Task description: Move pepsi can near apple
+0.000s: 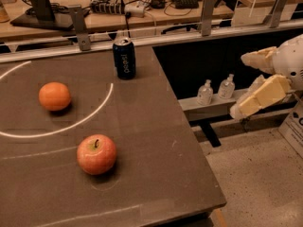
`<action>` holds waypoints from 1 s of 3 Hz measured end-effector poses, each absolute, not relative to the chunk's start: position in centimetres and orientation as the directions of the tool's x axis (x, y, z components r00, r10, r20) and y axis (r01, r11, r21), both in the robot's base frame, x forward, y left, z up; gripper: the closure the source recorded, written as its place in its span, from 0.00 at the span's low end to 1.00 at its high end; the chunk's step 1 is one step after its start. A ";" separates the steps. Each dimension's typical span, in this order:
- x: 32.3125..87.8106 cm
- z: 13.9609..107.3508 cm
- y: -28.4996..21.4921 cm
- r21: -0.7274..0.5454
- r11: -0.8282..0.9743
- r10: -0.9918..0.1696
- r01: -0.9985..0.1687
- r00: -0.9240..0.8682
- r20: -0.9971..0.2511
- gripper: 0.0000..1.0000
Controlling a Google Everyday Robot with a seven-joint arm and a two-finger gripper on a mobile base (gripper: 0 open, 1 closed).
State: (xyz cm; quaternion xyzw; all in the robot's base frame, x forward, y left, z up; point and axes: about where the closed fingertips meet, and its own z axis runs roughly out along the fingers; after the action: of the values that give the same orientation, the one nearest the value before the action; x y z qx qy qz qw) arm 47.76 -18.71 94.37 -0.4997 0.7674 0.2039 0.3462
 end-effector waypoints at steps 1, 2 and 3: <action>48.4 94.5 -15.1 0.069 0.412 -0.435 -0.908 -0.263 -0.861 0.00; 48.3 96.5 -13.3 0.105 0.392 -0.358 -0.914 -0.256 -0.898 0.00; 48.6 96.1 -12.7 0.095 0.395 -0.341 -0.914 -0.241 -0.909 0.00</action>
Offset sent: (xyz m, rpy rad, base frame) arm 0.0056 0.0306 -0.0008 0.2004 0.0035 0.0005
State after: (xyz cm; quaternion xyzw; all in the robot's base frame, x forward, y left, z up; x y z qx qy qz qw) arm 48.63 -12.65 96.06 -0.4388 0.7146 0.3316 0.4321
